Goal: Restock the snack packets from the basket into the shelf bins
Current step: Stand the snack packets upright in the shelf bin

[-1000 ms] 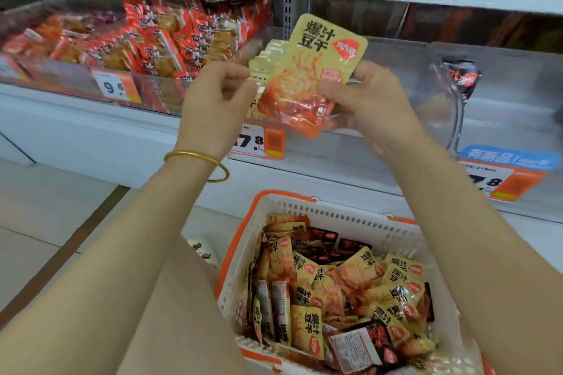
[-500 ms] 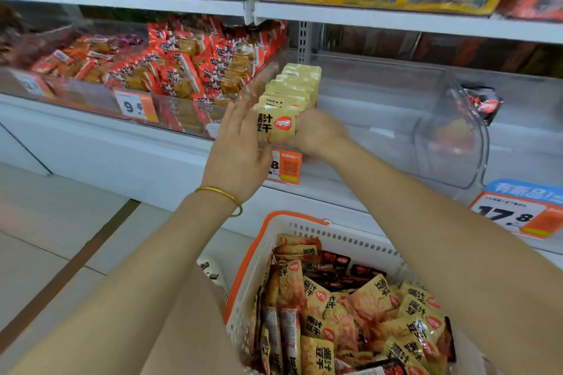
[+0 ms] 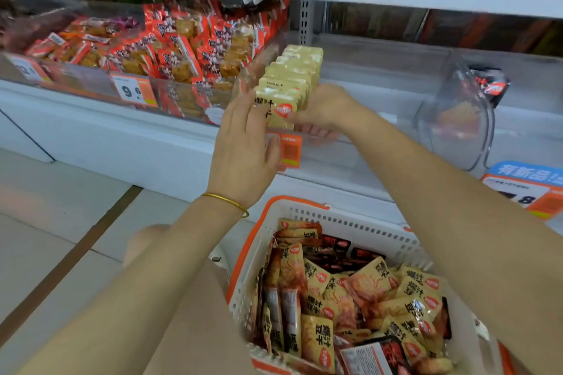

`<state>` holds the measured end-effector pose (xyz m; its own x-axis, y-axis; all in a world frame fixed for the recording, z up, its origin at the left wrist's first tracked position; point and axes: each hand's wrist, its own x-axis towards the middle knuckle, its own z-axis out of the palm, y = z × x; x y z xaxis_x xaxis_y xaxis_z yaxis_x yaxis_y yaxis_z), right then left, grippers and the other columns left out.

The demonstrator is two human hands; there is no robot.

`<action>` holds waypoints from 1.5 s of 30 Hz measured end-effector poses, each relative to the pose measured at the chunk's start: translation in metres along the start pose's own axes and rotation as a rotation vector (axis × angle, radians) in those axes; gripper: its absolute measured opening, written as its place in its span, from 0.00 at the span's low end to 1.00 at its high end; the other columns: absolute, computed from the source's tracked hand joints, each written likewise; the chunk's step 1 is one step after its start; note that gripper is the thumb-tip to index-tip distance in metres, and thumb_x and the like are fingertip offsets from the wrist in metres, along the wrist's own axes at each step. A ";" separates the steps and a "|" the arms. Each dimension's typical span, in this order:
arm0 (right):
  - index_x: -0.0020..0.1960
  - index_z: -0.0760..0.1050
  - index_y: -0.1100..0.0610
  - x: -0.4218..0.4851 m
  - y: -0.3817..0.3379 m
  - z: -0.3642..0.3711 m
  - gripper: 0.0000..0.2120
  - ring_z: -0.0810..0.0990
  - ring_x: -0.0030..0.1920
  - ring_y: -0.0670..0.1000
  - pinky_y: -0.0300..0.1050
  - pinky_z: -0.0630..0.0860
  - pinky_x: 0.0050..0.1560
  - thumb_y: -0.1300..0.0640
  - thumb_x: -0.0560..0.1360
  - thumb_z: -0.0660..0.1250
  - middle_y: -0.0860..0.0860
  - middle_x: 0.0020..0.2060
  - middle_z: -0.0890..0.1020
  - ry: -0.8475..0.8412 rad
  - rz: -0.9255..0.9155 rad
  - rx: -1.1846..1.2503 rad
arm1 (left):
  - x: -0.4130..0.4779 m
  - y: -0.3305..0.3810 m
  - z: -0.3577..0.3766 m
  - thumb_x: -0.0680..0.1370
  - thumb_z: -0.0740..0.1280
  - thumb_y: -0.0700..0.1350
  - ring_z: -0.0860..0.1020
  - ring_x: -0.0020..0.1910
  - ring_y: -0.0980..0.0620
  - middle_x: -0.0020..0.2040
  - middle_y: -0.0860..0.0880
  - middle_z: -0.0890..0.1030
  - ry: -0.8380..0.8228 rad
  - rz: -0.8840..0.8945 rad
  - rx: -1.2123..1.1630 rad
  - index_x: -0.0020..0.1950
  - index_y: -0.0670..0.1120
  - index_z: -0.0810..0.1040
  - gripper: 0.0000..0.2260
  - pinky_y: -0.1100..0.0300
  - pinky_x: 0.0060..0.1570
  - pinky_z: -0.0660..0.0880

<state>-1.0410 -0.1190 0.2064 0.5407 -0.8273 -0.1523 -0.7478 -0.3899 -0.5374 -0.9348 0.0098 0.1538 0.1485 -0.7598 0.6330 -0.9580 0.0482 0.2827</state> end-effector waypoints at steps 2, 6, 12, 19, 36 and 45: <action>0.45 0.80 0.62 -0.018 0.002 -0.008 0.17 0.83 0.46 0.58 0.53 0.80 0.49 0.47 0.74 0.68 0.58 0.42 0.83 0.208 -0.040 -0.023 | -0.017 0.010 -0.001 0.73 0.62 0.38 0.71 0.59 0.41 0.59 0.41 0.76 0.032 0.049 -0.012 0.57 0.39 0.76 0.13 0.51 0.57 0.66; 0.34 0.78 0.59 -0.097 0.009 0.006 0.12 0.81 0.35 0.51 0.45 0.77 0.37 0.55 0.74 0.69 0.55 0.33 0.82 0.403 -0.235 0.296 | -0.053 0.016 0.011 0.72 0.60 0.39 0.73 0.46 0.44 0.45 0.45 0.79 -0.102 0.193 -0.041 0.48 0.41 0.78 0.09 0.53 0.43 0.65; 0.39 0.80 0.67 -0.110 0.100 0.149 0.14 0.80 0.35 0.57 0.50 0.78 0.43 0.56 0.75 0.66 0.60 0.34 0.82 -0.178 0.083 0.104 | -0.069 0.005 0.042 0.70 0.54 0.43 0.77 0.40 0.41 0.39 0.44 0.80 -0.451 0.182 -0.040 0.42 0.41 0.80 0.15 0.50 0.38 0.73; 0.49 0.71 0.59 -0.105 0.149 0.281 0.12 0.76 0.40 0.53 0.46 0.74 0.38 0.50 0.76 0.66 0.55 0.41 0.77 -0.449 0.310 0.083 | -0.074 0.002 0.065 0.75 0.58 0.40 0.73 0.49 0.43 0.45 0.43 0.79 -0.606 0.025 -0.088 0.48 0.40 0.79 0.11 0.51 0.46 0.72; 0.47 0.76 0.68 -0.116 0.172 0.159 0.13 0.74 0.22 0.45 0.33 0.73 0.22 0.56 0.78 0.62 0.55 0.27 0.80 -0.480 0.951 1.428 | -0.085 0.020 0.071 0.77 0.67 0.43 0.74 0.56 0.48 0.56 0.47 0.76 -1.089 -0.139 -0.314 0.60 0.43 0.73 0.13 0.62 0.48 0.66; 0.54 0.78 0.55 -0.135 0.124 0.085 0.10 0.80 0.51 0.51 0.45 0.77 0.51 0.59 0.80 0.59 0.47 0.46 0.82 -0.160 -0.008 0.469 | -0.041 0.023 0.024 0.75 0.70 0.38 0.78 0.39 0.58 0.43 0.53 0.76 -1.027 -0.347 -0.587 0.45 0.49 0.72 0.08 0.70 0.35 0.76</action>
<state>-1.1737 -0.0214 0.0893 0.6257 -0.7380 -0.2526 -0.5094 -0.1414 -0.8488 -0.9684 0.0265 0.1171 -0.1421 -0.9350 -0.3250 -0.6117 -0.1751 0.7714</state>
